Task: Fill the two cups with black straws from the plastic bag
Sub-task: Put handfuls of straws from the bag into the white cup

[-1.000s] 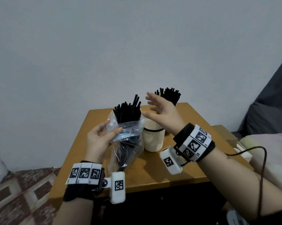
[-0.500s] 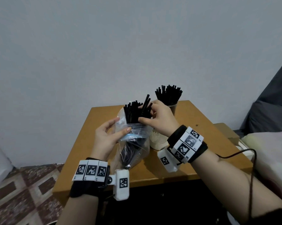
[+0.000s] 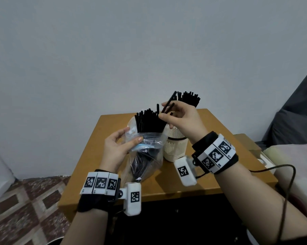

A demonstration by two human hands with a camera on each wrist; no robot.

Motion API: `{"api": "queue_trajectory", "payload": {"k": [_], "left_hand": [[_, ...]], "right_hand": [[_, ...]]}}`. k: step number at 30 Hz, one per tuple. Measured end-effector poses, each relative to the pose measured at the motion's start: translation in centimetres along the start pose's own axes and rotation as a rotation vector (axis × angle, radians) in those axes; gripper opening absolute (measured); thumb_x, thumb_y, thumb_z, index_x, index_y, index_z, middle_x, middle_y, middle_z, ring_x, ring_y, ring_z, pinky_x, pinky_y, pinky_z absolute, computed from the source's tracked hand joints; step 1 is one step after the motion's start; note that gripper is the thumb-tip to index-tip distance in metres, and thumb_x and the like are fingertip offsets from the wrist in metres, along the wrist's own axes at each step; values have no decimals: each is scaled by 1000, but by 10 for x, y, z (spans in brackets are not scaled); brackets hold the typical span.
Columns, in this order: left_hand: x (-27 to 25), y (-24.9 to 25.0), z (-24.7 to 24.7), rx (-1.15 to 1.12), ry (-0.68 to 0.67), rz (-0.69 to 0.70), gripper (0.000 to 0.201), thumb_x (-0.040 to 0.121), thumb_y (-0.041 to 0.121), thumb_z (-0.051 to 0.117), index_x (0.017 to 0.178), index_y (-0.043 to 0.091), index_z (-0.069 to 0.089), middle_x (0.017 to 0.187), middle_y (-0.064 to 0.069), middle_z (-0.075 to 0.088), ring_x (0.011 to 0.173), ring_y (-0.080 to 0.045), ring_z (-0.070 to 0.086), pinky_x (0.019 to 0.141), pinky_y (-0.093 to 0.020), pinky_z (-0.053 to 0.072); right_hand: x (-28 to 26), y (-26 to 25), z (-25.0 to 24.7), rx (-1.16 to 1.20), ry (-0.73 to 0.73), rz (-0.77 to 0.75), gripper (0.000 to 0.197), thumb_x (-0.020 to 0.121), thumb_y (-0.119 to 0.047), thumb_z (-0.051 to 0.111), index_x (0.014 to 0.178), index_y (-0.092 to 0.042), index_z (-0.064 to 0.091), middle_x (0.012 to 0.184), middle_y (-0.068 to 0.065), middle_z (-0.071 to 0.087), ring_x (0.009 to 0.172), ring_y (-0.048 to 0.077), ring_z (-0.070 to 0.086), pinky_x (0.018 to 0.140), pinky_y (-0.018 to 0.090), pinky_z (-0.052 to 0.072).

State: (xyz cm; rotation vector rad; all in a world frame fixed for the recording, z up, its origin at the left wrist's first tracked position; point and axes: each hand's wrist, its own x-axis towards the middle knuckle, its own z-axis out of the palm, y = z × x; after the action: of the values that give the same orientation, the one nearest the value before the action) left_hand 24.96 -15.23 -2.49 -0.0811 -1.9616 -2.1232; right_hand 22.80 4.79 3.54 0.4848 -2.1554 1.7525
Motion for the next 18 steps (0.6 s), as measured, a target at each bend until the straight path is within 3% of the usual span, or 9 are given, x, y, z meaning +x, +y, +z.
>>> {"api": "queue_trajectory", "payload": {"k": [3, 5, 7, 9, 11, 13, 16, 18], "left_hand": [[2, -2, 0, -21, 11, -17, 71, 58, 16, 82, 124, 8, 58, 116, -3, 62, 90, -14, 70, 74, -27, 59], [2, -3, 0, -6, 22, -30, 73, 53, 22, 84, 122, 12, 60, 119, -2, 61, 100, -19, 67, 83, -36, 58], [1, -2, 1, 9, 18, -31, 75, 50, 26, 86, 120, 15, 61, 117, 4, 60, 112, -21, 61, 92, -42, 55], [-2, -1, 2, 21, -4, -16, 73, 54, 20, 85, 123, 12, 60, 113, 10, 58, 111, -11, 60, 89, -33, 56], [-3, -1, 3, 18, -38, -2, 67, 63, 6, 82, 126, 8, 58, 110, 11, 58, 94, 6, 63, 74, -15, 55], [-4, -1, 4, 15, -63, 0, 63, 69, -5, 77, 127, 3, 55, 107, 9, 59, 78, 12, 65, 65, -9, 52], [-4, 1, 3, 14, -65, -1, 64, 70, -9, 75, 129, 0, 53, 103, 7, 62, 74, 9, 67, 64, -11, 52], [-4, 0, 2, 22, -59, 9, 63, 70, -10, 75, 129, -1, 53, 102, 7, 61, 73, 9, 67, 62, -10, 52]], "right_hand": [[-8, 13, 2, 19, -46, 100, 46, 76, -19, 78, 118, -18, 59, 102, 8, 62, 66, 16, 61, 71, 32, 55], [-13, 19, 4, 0, -69, 134, 40, 76, -11, 77, 113, -17, 62, 85, 2, 64, 66, 13, 61, 73, 33, 55], [-17, 21, 8, -84, -68, 126, 32, 77, -12, 76, 106, -22, 65, 67, -7, 62, 64, 10, 59, 69, 30, 52], [-15, 21, 13, -198, -48, 99, 30, 77, -21, 76, 105, -26, 67, 72, -10, 64, 69, 12, 60, 69, 33, 52], [-12, 19, 17, -314, -43, 72, 27, 76, -29, 76, 102, -27, 68, 84, -5, 69, 79, 15, 64, 73, 34, 54], [-10, 17, 21, -372, -57, 37, 25, 77, -28, 75, 101, -24, 69, 87, -6, 68, 81, 12, 63, 71, 26, 50], [-8, 13, 23, -457, -72, -1, 17, 79, -22, 74, 94, -23, 65, 77, -20, 53, 73, -5, 51, 61, 5, 36], [-7, 10, 22, -487, -67, -26, 12, 79, -18, 72, 83, -23, 61, 76, -19, 48, 72, -4, 48, 60, 6, 35]]}}
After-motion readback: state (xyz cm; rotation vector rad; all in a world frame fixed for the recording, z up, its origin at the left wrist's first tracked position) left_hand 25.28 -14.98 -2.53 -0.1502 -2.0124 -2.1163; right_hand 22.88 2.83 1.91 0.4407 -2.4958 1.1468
